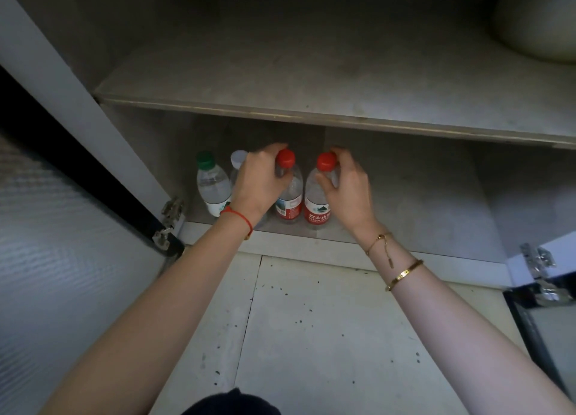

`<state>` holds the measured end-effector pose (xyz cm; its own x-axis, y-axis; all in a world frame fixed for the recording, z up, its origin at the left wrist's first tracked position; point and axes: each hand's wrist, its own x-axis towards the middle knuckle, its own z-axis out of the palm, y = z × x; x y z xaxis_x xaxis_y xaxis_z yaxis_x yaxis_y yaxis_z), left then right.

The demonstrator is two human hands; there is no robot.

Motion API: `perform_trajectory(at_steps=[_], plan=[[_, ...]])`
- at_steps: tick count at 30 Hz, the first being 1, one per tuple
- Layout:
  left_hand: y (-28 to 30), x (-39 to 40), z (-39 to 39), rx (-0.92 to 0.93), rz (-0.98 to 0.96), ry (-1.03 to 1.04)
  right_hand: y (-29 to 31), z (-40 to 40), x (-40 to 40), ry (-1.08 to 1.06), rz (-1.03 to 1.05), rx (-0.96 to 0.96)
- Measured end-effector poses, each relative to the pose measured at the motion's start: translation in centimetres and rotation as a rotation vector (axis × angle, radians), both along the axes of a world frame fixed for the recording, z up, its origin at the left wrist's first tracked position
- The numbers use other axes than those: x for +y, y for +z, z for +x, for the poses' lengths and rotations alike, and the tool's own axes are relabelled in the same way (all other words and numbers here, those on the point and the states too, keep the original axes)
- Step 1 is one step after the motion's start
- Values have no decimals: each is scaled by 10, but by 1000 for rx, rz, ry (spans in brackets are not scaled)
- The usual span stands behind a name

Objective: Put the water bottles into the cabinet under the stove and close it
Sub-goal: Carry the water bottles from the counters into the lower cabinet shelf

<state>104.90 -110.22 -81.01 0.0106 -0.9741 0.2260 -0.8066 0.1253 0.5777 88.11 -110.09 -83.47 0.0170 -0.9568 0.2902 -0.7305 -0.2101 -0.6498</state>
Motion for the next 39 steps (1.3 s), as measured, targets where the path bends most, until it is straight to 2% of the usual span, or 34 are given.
perform_trajectory(at_steps=[8,14,18,23,31,39], plan=[[13,23,10,-112,-111,9,12,-7,22,-48,-9,-55],[78,71,16,-92,-18,4,75,-2,64,-1,90,-43],[149,107,18,-80,41,34,153,2,93,37,179,-26],[261,152,18,-165,100,43,264,2,134,79,221,24],[459,213,29,-157,34,103,452,-7,188,124,281,115],[606,256,36,-154,74,132,602,-24,227,86,228,141]])
